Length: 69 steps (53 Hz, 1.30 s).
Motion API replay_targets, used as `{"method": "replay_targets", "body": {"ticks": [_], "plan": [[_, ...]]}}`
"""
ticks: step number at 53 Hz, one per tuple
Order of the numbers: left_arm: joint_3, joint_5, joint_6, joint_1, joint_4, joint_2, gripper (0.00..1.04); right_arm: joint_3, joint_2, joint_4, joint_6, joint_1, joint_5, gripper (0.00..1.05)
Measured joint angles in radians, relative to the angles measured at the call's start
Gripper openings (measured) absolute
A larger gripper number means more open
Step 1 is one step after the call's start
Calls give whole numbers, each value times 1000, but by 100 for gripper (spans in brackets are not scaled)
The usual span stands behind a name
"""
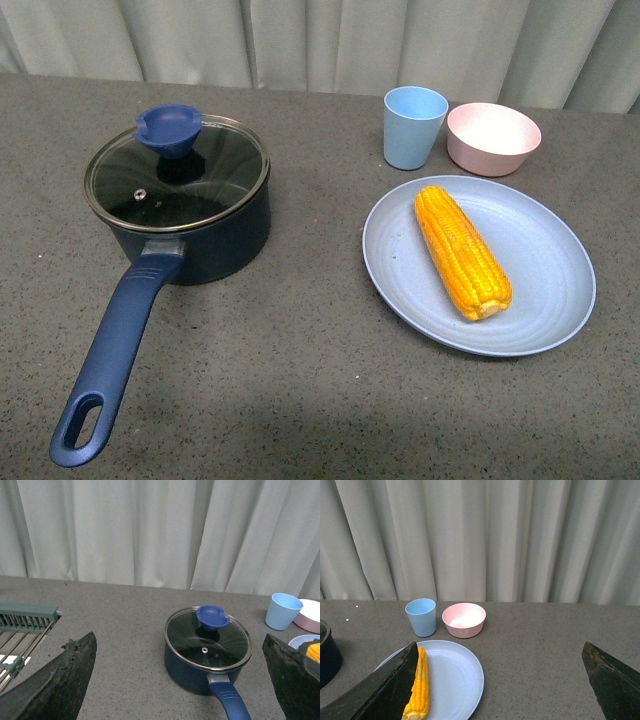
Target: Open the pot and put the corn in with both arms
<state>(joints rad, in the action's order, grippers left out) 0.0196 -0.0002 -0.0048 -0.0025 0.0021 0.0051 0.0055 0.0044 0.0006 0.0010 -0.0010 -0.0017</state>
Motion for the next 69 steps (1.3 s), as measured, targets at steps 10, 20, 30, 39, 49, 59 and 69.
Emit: {"method": "replay_targets", "body": {"ticks": [10,20,30,39,49,59,69], "plan": [[0,0,0,0,0,0,98,0,0,0,0,0,0,96],[0,0,0,0,0,0,98,0,0,0,0,0,0,96],[0,0,0,0,0,0,98,0,0,0,0,0,0,96],[0,0,0,0,0,0,98,0,0,0,0,0,0,96],[4,-202,-64,-47,-15,63,98,0,0,0,0,0,0,96],[8,-248,-136,-60,259,332,98,0,0,0,0,0,0,96],[114,-182,-219,-135,761,924,98,0,0,0,0,0,0,96]]}}
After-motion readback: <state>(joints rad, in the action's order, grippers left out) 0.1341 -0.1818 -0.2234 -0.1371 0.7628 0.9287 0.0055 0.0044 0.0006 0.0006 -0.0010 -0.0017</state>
